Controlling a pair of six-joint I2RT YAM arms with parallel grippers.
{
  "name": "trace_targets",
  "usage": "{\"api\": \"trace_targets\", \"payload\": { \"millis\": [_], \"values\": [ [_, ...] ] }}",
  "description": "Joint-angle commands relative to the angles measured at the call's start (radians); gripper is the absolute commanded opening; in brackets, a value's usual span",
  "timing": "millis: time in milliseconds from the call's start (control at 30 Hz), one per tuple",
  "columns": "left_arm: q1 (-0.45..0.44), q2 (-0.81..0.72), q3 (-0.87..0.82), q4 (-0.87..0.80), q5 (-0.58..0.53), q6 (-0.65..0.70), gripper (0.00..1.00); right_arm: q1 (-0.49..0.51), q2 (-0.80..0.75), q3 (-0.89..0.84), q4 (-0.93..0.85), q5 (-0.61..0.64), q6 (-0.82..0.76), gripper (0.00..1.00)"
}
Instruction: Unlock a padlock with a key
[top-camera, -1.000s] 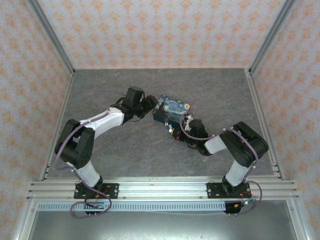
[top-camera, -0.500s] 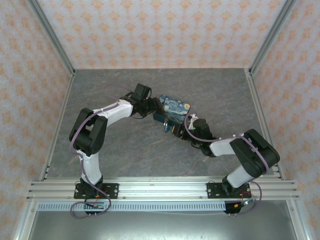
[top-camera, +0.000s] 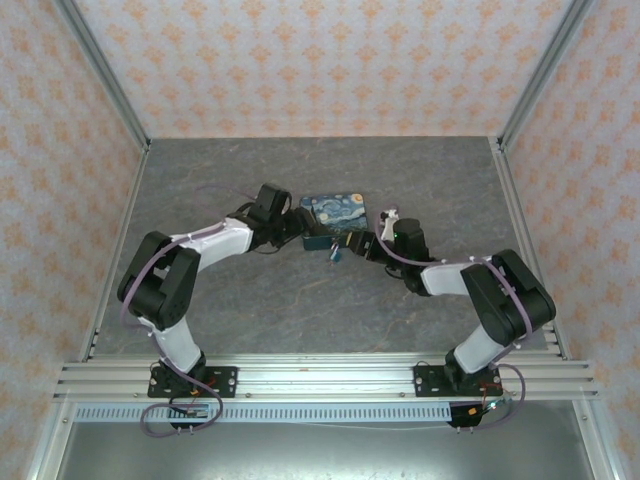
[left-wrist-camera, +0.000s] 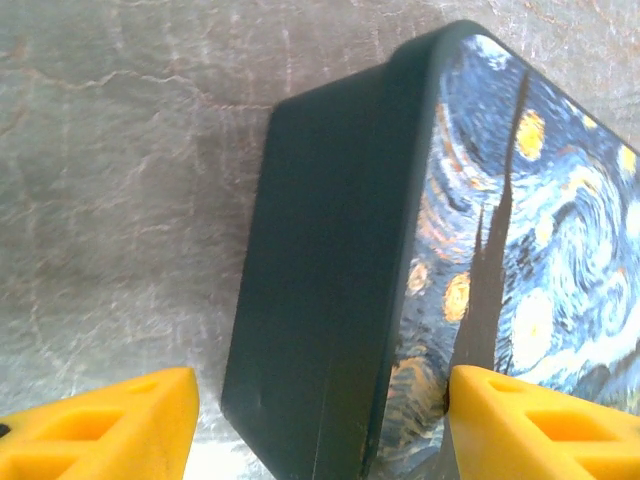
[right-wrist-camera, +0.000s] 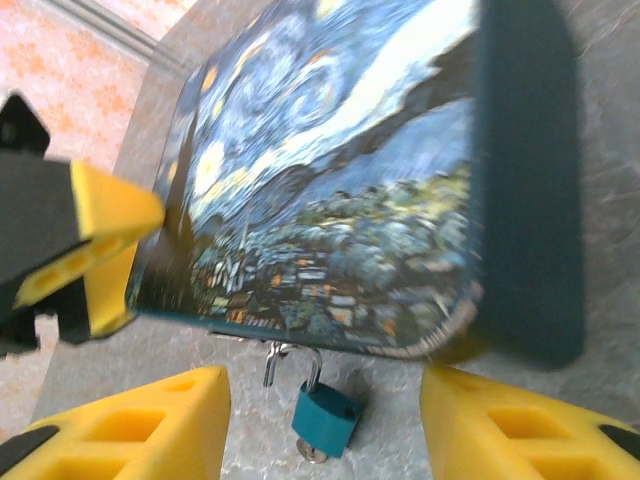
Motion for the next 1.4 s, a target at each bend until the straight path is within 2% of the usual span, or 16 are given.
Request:
{"api": "trace_targets", "payload": {
  "millis": [0, 100, 233, 433, 633, 1133, 1367],
  "values": [
    [-0.005, -0.009, -0.091, -0.087, -0.047, -0.025, 0.66, -0.013, 0.0, 0.001, 0.067, -0.053, -0.023, 0.54],
    [-0.01, -0.04, -0.122, -0.079, -0.057, -0.04, 0.66, -0.013, -0.017, -0.027, 0.078, -0.086, -0.04, 0.59],
    [-0.018, -0.066, -0.133, -0.084, -0.068, -0.043, 0.66, -0.011, 0.007, -0.083, 0.191, -0.15, 0.012, 0.66],
    [-0.024, -0.077, -0.139, -0.079, -0.071, -0.05, 0.66, 0.02, 0.111, -0.063, 0.258, -0.206, 0.107, 0.67],
    [-0.028, -0.075, -0.142, -0.073, -0.073, -0.056, 0.66, 0.064, 0.201, 0.0, 0.28, -0.176, 0.129, 0.66],
    [-0.038, -0.063, -0.13, -0.069, -0.074, -0.062, 0.66, 0.086, 0.336, 0.052, 0.422, -0.233, 0.182, 0.56],
    [-0.04, -0.069, -0.129, -0.074, -0.078, -0.062, 0.66, 0.087, 0.34, 0.043, 0.481, -0.248, 0.195, 0.41]
  ]
}}
